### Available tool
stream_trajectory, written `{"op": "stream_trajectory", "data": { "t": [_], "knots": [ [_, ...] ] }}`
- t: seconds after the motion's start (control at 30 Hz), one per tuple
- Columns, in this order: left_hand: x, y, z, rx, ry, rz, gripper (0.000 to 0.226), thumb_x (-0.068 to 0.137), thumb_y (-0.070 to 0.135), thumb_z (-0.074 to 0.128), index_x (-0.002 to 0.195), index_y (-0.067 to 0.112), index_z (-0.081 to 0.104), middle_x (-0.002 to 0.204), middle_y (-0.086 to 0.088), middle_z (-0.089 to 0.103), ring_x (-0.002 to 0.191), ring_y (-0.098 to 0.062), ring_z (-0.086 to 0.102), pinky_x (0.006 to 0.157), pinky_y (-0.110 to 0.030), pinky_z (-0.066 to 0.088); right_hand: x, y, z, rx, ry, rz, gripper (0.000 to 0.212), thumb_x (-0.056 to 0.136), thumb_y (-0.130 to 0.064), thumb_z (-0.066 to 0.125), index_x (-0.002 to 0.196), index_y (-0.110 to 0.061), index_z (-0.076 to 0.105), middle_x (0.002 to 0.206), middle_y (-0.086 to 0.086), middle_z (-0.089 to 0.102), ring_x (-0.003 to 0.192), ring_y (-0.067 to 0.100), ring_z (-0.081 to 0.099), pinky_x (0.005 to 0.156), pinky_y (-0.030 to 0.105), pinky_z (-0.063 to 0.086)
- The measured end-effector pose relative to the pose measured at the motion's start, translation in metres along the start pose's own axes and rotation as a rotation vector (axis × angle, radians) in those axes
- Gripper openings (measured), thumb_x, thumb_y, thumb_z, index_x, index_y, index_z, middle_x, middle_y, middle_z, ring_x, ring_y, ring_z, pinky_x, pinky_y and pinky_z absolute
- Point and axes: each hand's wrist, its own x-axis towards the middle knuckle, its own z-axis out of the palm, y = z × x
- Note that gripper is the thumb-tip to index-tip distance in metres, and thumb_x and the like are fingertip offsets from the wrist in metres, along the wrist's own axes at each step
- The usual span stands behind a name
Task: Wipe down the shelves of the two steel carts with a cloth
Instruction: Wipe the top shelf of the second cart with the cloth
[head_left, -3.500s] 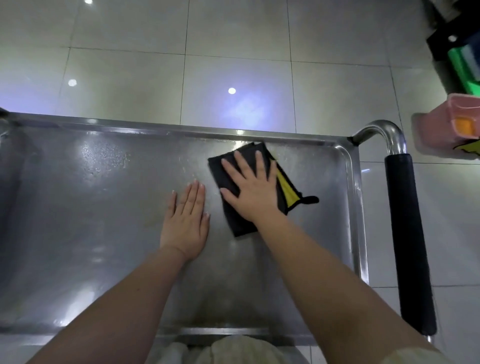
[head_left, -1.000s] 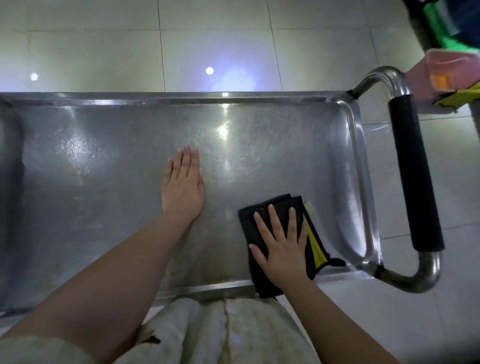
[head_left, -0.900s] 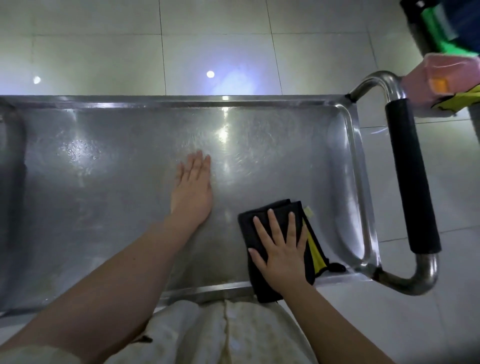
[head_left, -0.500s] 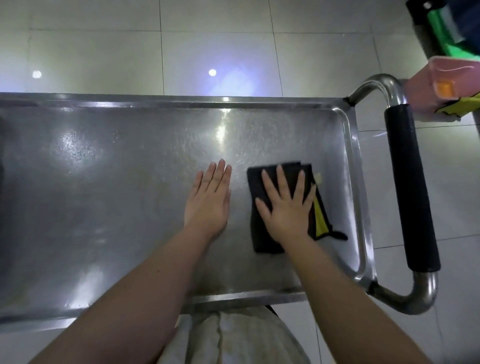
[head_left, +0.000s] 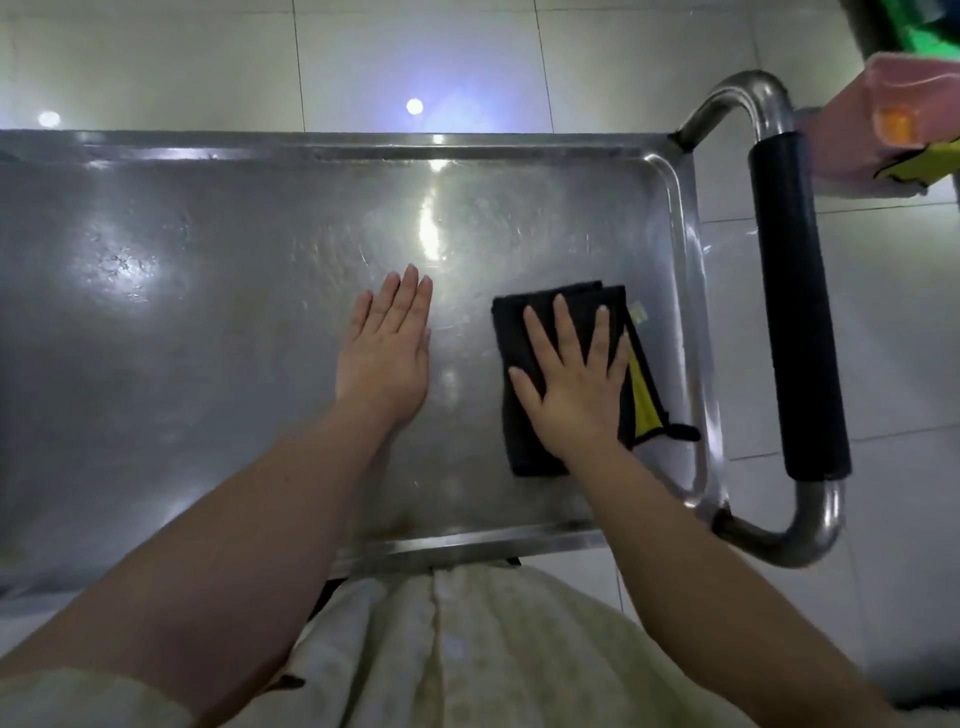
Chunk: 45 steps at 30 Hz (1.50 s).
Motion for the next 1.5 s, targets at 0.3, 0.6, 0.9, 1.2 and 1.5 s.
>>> {"op": "stream_trajectory", "data": {
  "t": [0.3,0.6,0.9,1.2,1.5],
  "knots": [
    [-0.009,0.001,-0.005,-0.029,0.05,0.005,0.054,0.099,0.028,0.025,0.152,0.014,0.025,0.158,-0.003,0.022,0.147,-0.019,0.017,0.12,-0.036,0.008,-0.082,0.05,0.0,-0.038,-0.059,-0.016,0.066,0.094,-0.065,0.025,0.154,-0.04,0.014,0.164,-0.003,0.006,0.148,0.04,-0.001,0.113,0.066,0.009],
    [-0.003,0.004,-0.006,0.004,0.018,-0.005,0.058,0.098,0.033,0.016,0.152,0.013,0.023,0.159,-0.004,0.021,0.147,-0.02,0.017,0.12,-0.038,0.006,0.154,0.056,-0.047,-0.045,-0.053,0.239,0.07,0.087,-0.072,0.005,0.15,-0.046,-0.007,0.163,-0.007,-0.005,0.147,0.038,-0.012,0.114,0.061,-0.011],
    [0.002,0.005,-0.007,-0.008,0.009,-0.037,0.059,0.096,0.034,0.013,0.152,0.016,0.022,0.159,0.0,0.019,0.147,-0.017,0.016,0.12,-0.032,-0.001,0.075,0.061,-0.033,-0.018,-0.031,0.212,0.068,0.092,-0.068,0.01,0.153,-0.042,-0.002,0.164,-0.004,0.0,0.147,0.038,-0.006,0.116,0.06,-0.004],
    [-0.002,0.005,-0.009,-0.021,0.013,-0.045,0.053,0.1,0.029,0.022,0.152,0.017,0.023,0.158,0.001,0.021,0.147,-0.016,0.017,0.121,-0.035,0.006,-0.109,0.076,0.003,-0.098,-0.116,0.109,0.068,0.095,-0.061,0.017,0.156,-0.031,0.012,0.164,0.005,0.006,0.147,0.044,0.001,0.114,0.065,0.005],
    [-0.049,-0.066,-0.039,-0.244,0.129,-0.137,0.052,0.095,0.026,0.034,0.144,0.009,0.042,0.156,-0.012,0.026,0.146,-0.031,0.018,0.119,-0.041,0.007,-0.106,0.062,-0.013,-0.098,-0.208,0.17,0.071,0.093,-0.066,0.004,0.154,-0.032,0.01,0.163,0.005,0.009,0.147,0.043,0.0,0.115,0.064,0.001]
  ]
}}
